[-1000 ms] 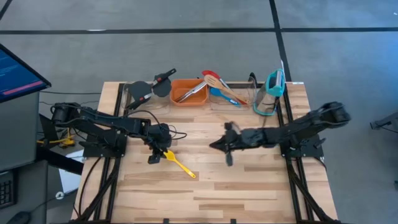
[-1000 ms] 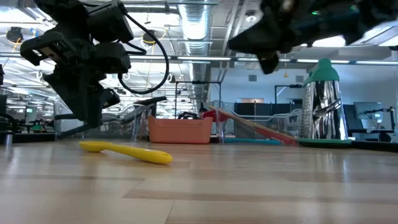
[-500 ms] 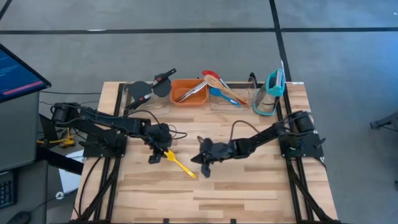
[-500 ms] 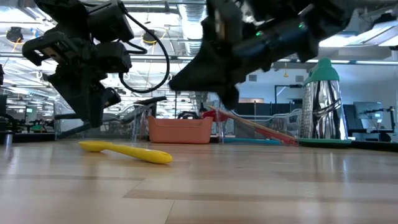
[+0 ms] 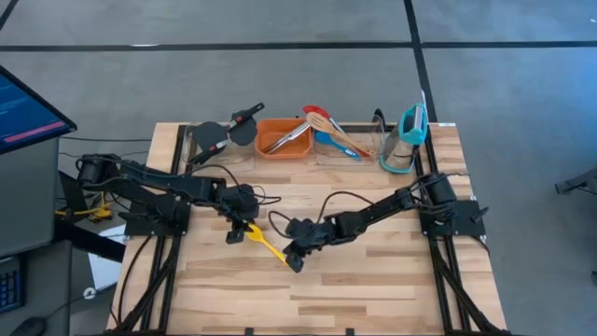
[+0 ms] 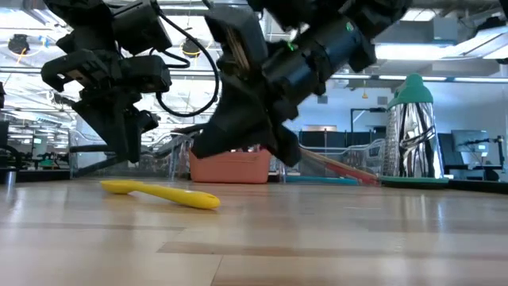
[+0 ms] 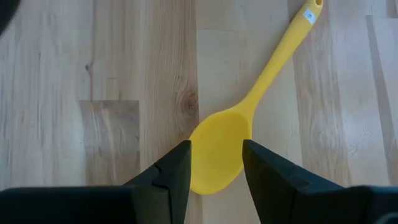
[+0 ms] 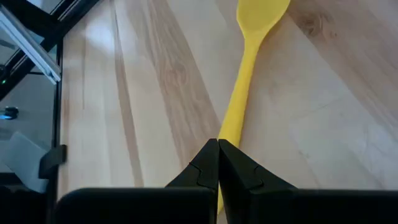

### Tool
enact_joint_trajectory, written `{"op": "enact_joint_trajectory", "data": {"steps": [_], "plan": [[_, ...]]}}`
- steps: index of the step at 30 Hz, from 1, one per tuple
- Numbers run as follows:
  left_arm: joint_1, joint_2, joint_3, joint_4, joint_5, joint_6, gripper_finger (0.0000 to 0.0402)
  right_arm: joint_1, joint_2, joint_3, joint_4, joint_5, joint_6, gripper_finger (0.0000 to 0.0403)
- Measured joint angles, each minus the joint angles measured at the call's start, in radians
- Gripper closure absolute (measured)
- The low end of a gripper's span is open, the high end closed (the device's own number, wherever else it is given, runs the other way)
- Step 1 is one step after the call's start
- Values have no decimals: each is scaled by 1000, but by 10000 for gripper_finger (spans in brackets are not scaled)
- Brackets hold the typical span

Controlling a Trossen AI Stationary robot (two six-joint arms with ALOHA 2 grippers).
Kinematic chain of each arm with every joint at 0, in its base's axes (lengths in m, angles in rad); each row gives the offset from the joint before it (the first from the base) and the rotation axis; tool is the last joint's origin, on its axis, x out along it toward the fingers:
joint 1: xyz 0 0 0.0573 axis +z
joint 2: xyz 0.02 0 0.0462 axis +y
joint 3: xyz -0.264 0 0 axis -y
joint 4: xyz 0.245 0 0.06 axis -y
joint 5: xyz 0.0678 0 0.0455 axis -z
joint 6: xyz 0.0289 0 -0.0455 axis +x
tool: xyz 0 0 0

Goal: Pick & Place Kitchen Items
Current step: Put the yellow serving spoon into the right transparent bin

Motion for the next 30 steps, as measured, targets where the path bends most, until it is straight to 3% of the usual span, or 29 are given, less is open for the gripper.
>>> {"op": "enact_joint_trajectory", "data": {"steps": [7, 12, 21, 25, 30], "plan": [[-2, 0, 0, 8, 9, -35, 270, 17, -1, 58, -53, 2, 24, 403], [-44, 0, 0, 35, 184, -83, 270, 25, -9, 56, -69, 100, -28, 403], [-199, 57, 1, 241, 74, -105, 270, -8, -134, 56, -195, 204, -229, 403], [-202, 167, 0, 258, 58, -115, 270, -11, -205, 56, -282, 275, -288, 403], [-201, 309, 3, 395, 68, -132, 270, -2, -272, 55, -348, 360, -314, 403]]}}
